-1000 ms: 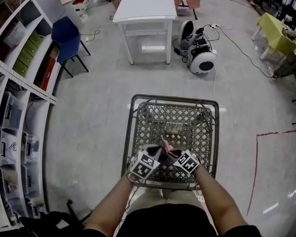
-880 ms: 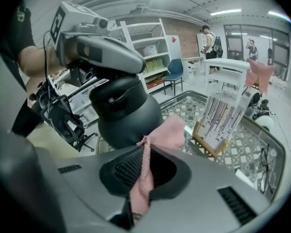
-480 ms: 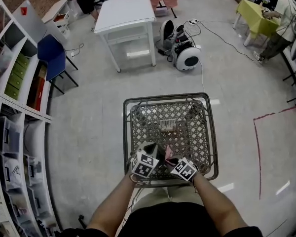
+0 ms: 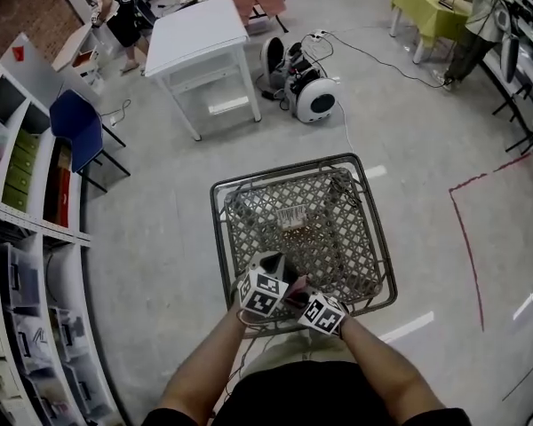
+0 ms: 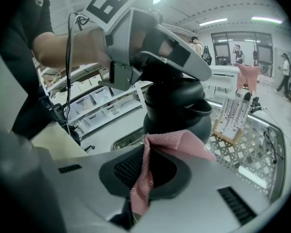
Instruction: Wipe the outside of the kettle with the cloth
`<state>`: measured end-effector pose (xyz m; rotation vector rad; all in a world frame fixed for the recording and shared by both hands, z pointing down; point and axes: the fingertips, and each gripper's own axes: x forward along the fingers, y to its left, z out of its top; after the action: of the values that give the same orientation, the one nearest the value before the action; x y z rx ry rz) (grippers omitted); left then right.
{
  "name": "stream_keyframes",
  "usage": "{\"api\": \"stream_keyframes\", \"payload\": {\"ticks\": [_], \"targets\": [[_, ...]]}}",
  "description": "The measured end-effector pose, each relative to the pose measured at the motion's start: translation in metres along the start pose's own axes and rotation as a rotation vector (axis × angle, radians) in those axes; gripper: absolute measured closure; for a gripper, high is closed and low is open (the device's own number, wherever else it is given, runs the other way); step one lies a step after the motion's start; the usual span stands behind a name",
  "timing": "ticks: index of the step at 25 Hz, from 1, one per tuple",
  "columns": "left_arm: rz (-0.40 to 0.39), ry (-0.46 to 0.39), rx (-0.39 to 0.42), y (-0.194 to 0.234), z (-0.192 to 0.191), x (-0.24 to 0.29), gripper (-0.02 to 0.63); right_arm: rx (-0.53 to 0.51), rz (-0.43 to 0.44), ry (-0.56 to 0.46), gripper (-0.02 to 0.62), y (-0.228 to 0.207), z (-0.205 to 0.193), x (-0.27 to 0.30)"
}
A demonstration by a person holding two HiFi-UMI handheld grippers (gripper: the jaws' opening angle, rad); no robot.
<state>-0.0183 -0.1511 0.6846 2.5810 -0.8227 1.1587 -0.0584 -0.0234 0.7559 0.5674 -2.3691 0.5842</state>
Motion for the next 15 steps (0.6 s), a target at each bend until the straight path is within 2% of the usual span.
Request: {"api": "stream_keyframes", "payload": {"ticks": [3,9,15], "targets": [[0.003,-0.001,0.003,-0.002,-0.001,-0.001,0.597,-0.001,-0.015,0.018,0.571,-0.008,-0.008,-0.002],[0.032,0.001,-0.003,-0.003,-0.001,0.002,0.597,0.029,-0.053,0.067,0.571,-0.054,-0.029,-0.012],[0.063,-0.006,-0.002,-0.004,0.002,0.000,0.597,-0.090,0.017,0.124,0.571,-0.078,-0.020,-0.016]]}}
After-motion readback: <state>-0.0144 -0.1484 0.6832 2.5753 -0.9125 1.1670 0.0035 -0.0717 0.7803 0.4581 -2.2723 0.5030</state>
